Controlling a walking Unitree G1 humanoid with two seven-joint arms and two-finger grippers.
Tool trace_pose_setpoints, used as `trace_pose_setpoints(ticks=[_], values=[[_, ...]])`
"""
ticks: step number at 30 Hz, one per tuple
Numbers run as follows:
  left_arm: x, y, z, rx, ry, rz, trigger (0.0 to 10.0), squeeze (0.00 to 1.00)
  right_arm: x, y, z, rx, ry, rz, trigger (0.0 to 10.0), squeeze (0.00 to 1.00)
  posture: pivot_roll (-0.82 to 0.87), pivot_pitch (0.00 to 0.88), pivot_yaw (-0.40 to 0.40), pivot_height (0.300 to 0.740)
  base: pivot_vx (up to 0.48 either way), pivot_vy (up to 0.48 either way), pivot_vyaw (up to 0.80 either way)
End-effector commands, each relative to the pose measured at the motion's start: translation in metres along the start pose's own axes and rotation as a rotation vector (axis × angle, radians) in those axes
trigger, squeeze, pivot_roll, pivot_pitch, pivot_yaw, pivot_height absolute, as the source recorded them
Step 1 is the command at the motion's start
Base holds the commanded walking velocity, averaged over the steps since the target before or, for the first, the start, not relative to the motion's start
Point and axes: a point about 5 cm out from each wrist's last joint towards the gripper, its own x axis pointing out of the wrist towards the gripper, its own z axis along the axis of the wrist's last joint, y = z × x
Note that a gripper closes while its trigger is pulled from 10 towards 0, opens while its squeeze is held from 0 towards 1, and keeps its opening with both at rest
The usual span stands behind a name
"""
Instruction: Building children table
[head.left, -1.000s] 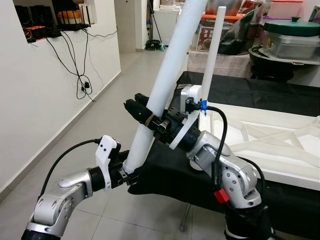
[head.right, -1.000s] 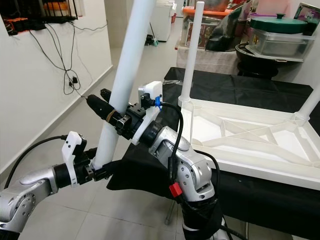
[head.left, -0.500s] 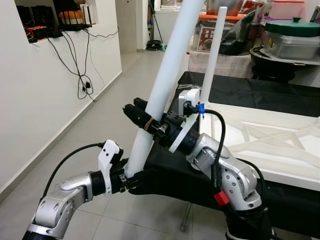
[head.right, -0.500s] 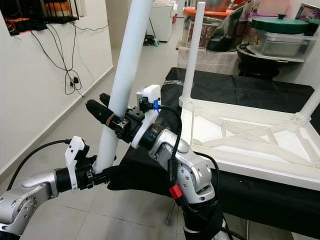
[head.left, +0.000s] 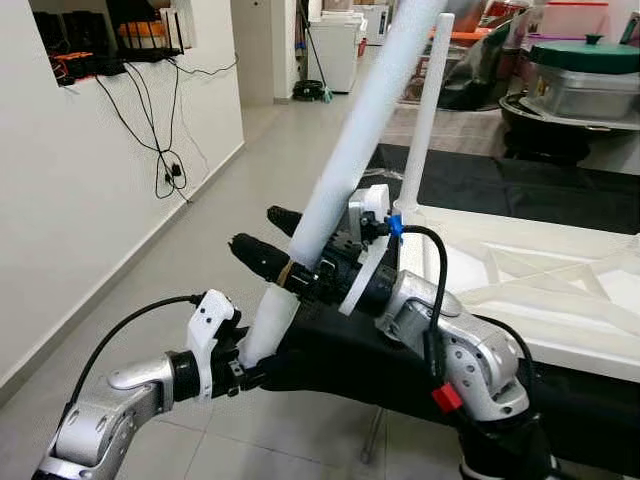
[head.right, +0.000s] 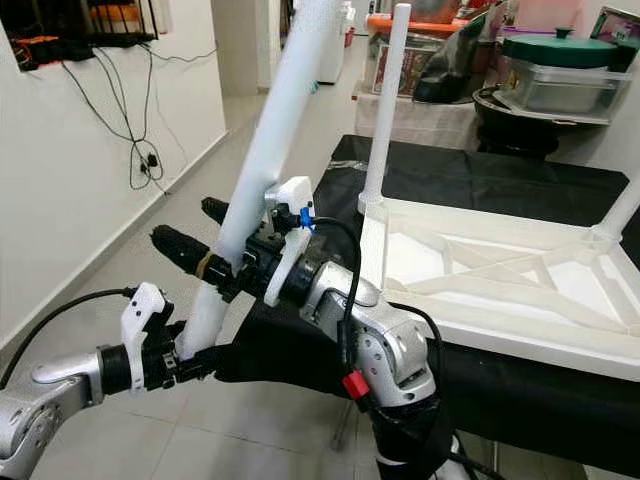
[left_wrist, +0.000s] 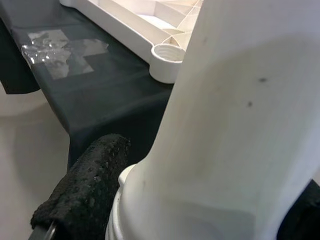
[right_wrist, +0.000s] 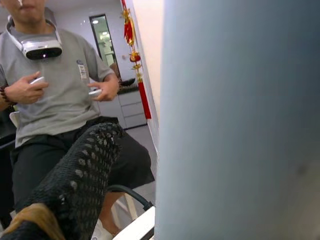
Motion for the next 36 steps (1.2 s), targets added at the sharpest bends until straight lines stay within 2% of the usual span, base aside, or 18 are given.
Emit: trace_pose_setpoints(ticks=[1,6,7,10,11,19,20,23,24,25,26,28,29,36], values=[[0.000,-0.004,-0.002,0.033,0.025,-0.030,0.0,0.00,0.006,0.002,-0.002,0.017,0.015,0.016,10.0,1.00,0.07,0.000,-0.024,0.740,0.000,0.000,0.00],[0.000,-0.007,-0.003,0.048,0.040,-0.046,0.0,0.00,0.010,0.002,-0.014,0.056,0.051,-0.005,10.0,1.00,0.07,0.000,-0.027,0.740,0.000,0.000,0.00],[-0.002,-0.007,-0.005,0.054,0.049,-0.047,0.0,0.00,0.011,0.003,-0.016,0.076,0.057,0.004,10.0,0.80,0.07,0.000,-0.028,0.740,0.000,0.000,0.00],[-0.004,-0.006,-0.006,0.062,0.061,-0.047,0.0,0.00,0.012,0.006,-0.016,0.098,0.061,0.021,10.0,0.80,0.07,0.000,-0.028,0.740,0.000,0.000,0.00],[-0.005,-0.006,-0.006,0.064,0.062,-0.046,0.0,0.00,0.012,0.007,-0.018,0.112,0.063,0.024,10.0,0.00,0.07,0.000,-0.028,0.740,0.000,0.000,0.00],[-0.006,-0.005,-0.008,0.062,0.067,-0.042,0.0,0.00,0.013,0.013,-0.023,0.152,0.060,0.037,10.0,0.00,0.07,0.000,-0.026,0.740,0.000,0.000,0.00],[-0.006,-0.006,-0.009,0.057,0.066,-0.050,0.0,0.00,0.013,0.015,-0.022,0.157,0.054,0.052,7.0,0.00,0.07,0.000,-0.024,0.740,0.000,0.000,0.00],[-0.005,-0.007,-0.009,0.055,0.066,-0.056,0.0,0.00,0.012,0.016,-0.022,0.158,0.047,0.066,7.4,0.00,0.07,0.000,-0.024,0.740,0.000,0.000,0.00],[-0.005,-0.008,-0.009,0.055,0.065,-0.062,0.0,0.00,0.012,0.017,-0.022,0.159,0.039,0.083,5.9,0.00,0.07,0.000,-0.025,0.740,0.000,0.000,0.00],[-0.005,-0.008,-0.009,0.055,0.065,-0.062,0.0,0.00,0.012,0.017,-0.022,0.159,0.039,0.083,5.9,0.00,0.07,0.000,-0.025,0.740,0.000,0.000,0.00],[-0.005,-0.008,-0.009,0.056,0.065,-0.067,0.0,0.00,0.011,0.017,-0.021,0.160,0.035,0.094,2.6,0.00,0.07,0.000,-0.025,0.740,0.000,0.000,0.00],[-0.005,-0.008,-0.009,0.056,0.065,-0.067,0.0,0.00,0.011,0.017,-0.021,0.160,0.035,0.094,2.6,0.00,0.07,0.000,-0.025,0.740,0.000,0.000,0.00],[-0.006,-0.010,-0.009,0.058,0.065,-0.073,0.0,0.00,0.011,0.016,-0.021,0.162,0.026,0.100,0.0,0.00,0.07,0.000,-0.027,0.740,0.000,0.000,0.00],[-0.007,-0.014,-0.009,0.059,0.066,-0.098,0.0,0.00,0.010,0.012,-0.020,0.171,-0.011,0.106,0.0,0.00,0.07,0.000,-0.028,0.740,0.000,0.000,0.00]])
